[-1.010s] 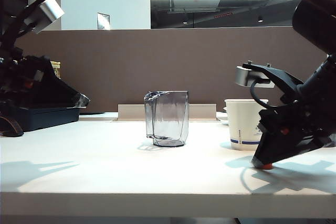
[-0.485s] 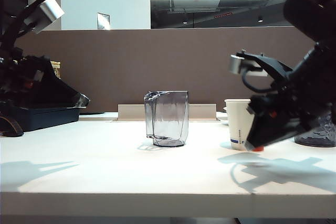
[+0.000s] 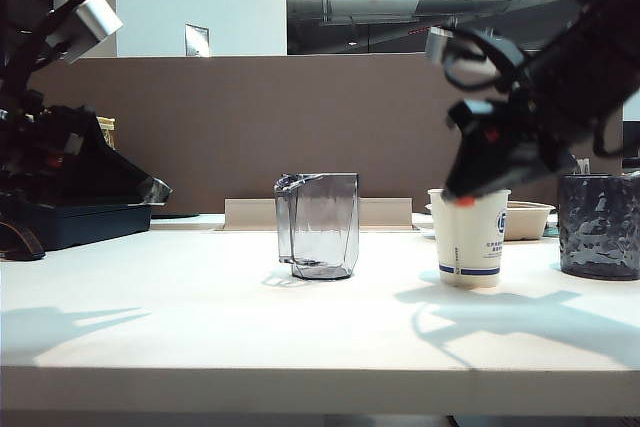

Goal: Pick up the letter "c" and put it in the paper cup.

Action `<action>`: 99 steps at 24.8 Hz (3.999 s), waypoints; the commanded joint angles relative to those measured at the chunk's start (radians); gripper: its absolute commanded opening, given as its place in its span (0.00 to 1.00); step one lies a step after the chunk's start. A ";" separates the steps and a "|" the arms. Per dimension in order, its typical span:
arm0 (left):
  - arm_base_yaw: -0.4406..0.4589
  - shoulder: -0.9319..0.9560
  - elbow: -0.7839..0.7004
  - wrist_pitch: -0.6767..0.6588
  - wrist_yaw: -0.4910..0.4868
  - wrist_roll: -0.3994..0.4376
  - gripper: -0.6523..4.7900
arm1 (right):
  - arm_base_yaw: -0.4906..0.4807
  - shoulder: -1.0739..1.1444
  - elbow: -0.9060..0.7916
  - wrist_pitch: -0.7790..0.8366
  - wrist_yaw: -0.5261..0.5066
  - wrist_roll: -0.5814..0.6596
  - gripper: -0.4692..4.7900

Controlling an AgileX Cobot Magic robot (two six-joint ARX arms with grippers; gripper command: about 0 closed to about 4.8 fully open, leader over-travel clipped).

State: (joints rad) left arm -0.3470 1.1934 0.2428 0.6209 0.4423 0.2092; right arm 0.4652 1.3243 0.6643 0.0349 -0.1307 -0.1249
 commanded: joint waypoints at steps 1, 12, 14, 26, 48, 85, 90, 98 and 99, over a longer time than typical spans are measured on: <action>-0.001 -0.002 0.003 0.016 0.003 0.000 0.28 | 0.000 -0.012 0.055 0.005 0.035 -0.017 0.31; -0.001 -0.002 0.003 0.017 0.003 0.000 0.28 | -0.025 0.000 0.111 -0.010 0.138 -0.161 0.31; -0.001 -0.002 0.003 0.017 0.004 0.000 0.28 | -0.049 0.008 0.111 -0.009 0.136 -0.161 0.31; -0.001 -0.002 0.003 0.017 0.004 0.000 0.28 | -0.089 0.087 0.119 0.059 0.098 -0.160 0.31; -0.001 -0.002 0.003 0.016 0.004 0.000 0.28 | -0.089 0.174 0.186 0.037 0.084 -0.130 0.43; -0.001 -0.864 0.003 -0.679 -0.091 -0.034 0.28 | -0.089 -0.338 0.165 -0.408 0.135 -0.078 0.13; -0.001 -0.950 0.007 -0.755 -0.111 -0.034 0.28 | -0.089 -0.392 0.165 -0.416 0.136 -0.077 0.12; -0.001 -0.958 0.073 -0.895 -0.153 -0.034 0.27 | -0.089 -0.501 0.147 -0.459 0.136 -0.076 0.10; -0.001 -0.958 0.073 -0.895 -0.151 -0.034 0.27 | -0.089 -0.523 0.132 -0.459 0.136 -0.071 0.10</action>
State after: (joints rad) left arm -0.3470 0.2344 0.3080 -0.2813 0.2909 0.1818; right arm 0.3756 0.8143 0.8040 -0.4282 0.0044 -0.2058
